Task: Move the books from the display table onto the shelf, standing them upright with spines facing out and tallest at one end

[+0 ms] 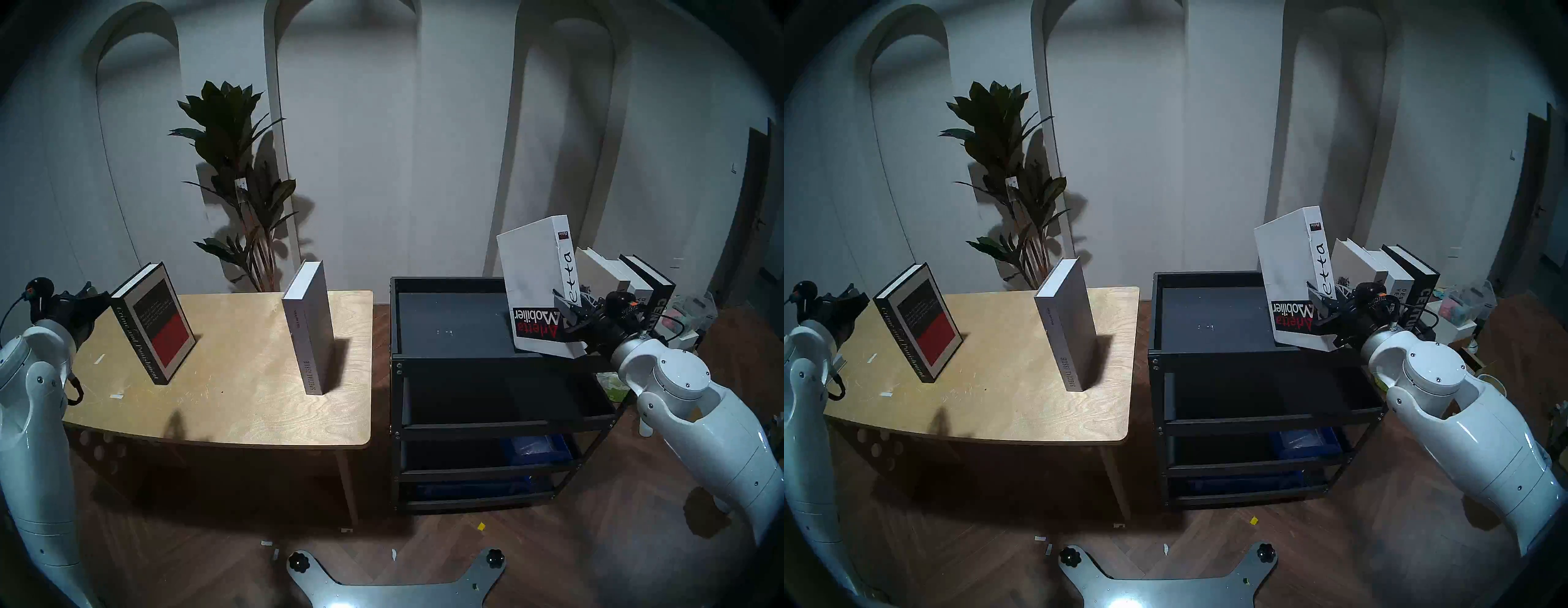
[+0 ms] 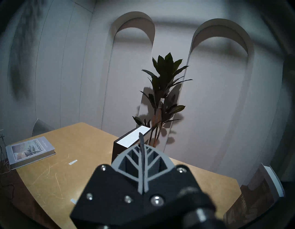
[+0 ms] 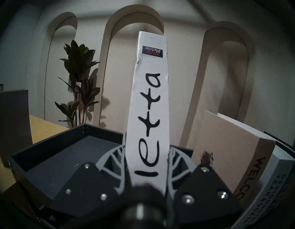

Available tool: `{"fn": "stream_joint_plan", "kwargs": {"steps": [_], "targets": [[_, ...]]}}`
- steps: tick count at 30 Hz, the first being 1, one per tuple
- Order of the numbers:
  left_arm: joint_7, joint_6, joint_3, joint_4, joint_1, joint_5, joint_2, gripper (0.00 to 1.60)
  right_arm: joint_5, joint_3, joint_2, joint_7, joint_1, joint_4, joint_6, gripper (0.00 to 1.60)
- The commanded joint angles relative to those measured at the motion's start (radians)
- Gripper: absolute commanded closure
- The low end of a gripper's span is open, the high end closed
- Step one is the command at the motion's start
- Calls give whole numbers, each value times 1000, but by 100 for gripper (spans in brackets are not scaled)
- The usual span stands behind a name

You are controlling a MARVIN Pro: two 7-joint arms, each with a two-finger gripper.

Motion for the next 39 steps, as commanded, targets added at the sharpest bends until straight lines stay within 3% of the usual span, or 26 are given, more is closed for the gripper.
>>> {"fn": "stream_joint_plan", "kwargs": {"steps": [1, 7, 13, 17, 18, 28, 39], "targets": [[-124, -128, -32, 48, 27, 56, 35, 160, -61, -11, -49, -73, 11, -50, -58, 160], [-221, -207, -40, 120, 34, 88, 38, 160, -137, -57, -94, -151, 37, -37, -74, 160], [-340, -322, -38, 219, 20, 121, 56, 160, -233, -143, -153, -228, 111, 4, -74, 160], [-375, -367, -32, 258, 9, 129, 66, 160, -260, -165, -172, -246, 150, 26, -65, 160], [-398, -408, -24, 284, 2, 135, 73, 160, -278, -180, -185, -258, 186, 48, -59, 160], [-460, -490, 21, 355, -45, 154, 101, 160, -325, -154, -223, -265, 254, 93, -42, 160], [-531, -616, 80, 446, -88, 178, 107, 160, -411, -216, -318, -256, 362, 244, -40, 160]]}}
